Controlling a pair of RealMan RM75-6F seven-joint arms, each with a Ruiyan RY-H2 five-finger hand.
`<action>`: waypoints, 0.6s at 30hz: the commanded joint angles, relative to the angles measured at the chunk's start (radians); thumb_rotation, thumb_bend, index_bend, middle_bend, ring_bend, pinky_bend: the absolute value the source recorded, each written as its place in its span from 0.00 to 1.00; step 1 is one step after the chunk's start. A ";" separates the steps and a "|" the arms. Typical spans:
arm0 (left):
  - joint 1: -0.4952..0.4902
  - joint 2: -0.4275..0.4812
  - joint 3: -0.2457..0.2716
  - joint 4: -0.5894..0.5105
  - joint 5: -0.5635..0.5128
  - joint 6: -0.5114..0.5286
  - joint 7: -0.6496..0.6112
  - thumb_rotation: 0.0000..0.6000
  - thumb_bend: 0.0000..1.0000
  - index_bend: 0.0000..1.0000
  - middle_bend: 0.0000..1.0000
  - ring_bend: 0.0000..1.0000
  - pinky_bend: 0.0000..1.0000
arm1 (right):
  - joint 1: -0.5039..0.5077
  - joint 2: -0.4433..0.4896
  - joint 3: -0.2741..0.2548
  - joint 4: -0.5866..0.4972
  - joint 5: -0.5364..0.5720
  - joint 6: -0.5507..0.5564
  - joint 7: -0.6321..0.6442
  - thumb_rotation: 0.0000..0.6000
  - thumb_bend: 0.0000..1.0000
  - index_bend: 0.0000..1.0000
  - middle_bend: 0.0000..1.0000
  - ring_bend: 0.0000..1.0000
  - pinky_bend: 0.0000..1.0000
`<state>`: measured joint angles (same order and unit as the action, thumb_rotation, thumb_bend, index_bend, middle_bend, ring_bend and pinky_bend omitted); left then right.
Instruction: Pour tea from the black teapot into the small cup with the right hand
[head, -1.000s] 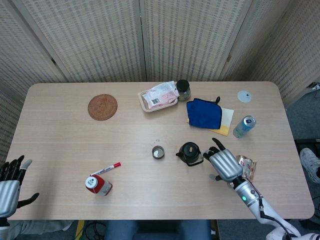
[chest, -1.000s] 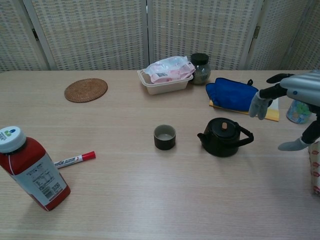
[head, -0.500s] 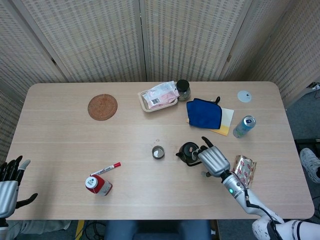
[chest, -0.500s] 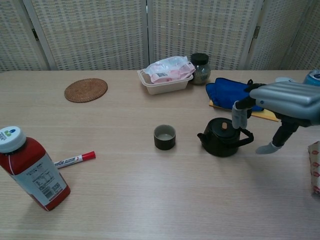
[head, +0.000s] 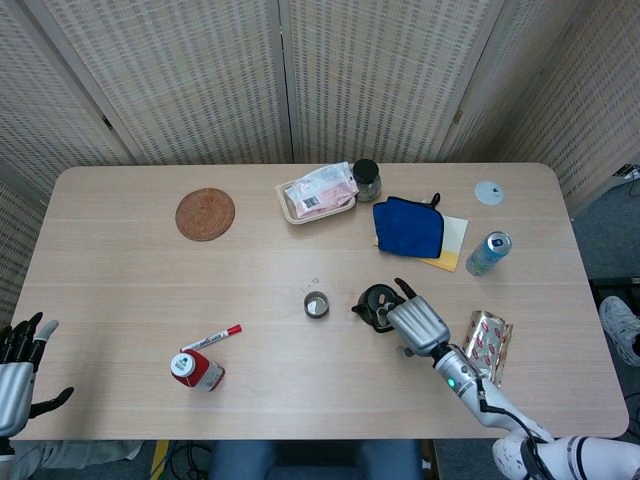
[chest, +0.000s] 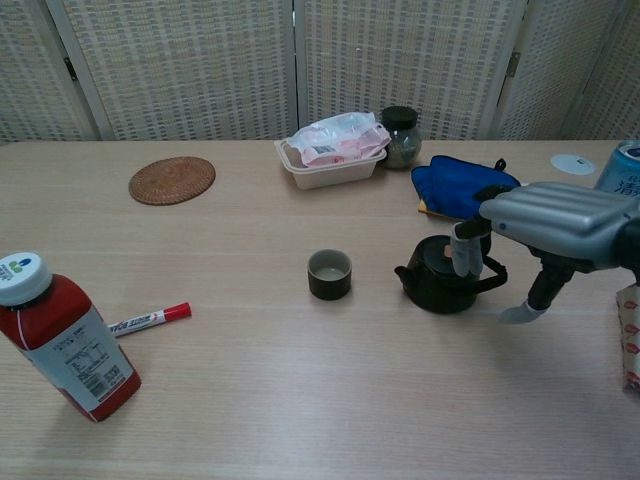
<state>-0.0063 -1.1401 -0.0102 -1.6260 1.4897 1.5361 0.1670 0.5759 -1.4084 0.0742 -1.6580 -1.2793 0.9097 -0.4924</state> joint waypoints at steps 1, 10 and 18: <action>0.000 0.000 0.000 0.001 0.000 0.000 -0.003 1.00 0.00 0.10 0.00 0.00 0.00 | 0.001 -0.003 -0.001 0.001 0.003 0.005 -0.002 1.00 0.00 0.46 0.45 0.34 0.00; 0.002 0.001 0.000 0.007 -0.002 -0.004 -0.034 1.00 0.00 0.10 0.00 0.00 0.00 | -0.002 -0.030 -0.003 0.022 -0.015 0.052 0.033 0.81 0.00 0.51 0.48 0.34 0.00; 0.003 0.004 0.001 0.006 -0.001 -0.006 -0.066 1.00 0.00 0.10 0.00 0.00 0.00 | 0.000 -0.046 -0.011 0.030 0.008 0.066 -0.004 0.64 0.00 0.52 0.48 0.34 0.00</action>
<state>-0.0029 -1.1359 -0.0095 -1.6195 1.4883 1.5301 0.1025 0.5745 -1.4525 0.0649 -1.6304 -1.2727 0.9755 -0.4933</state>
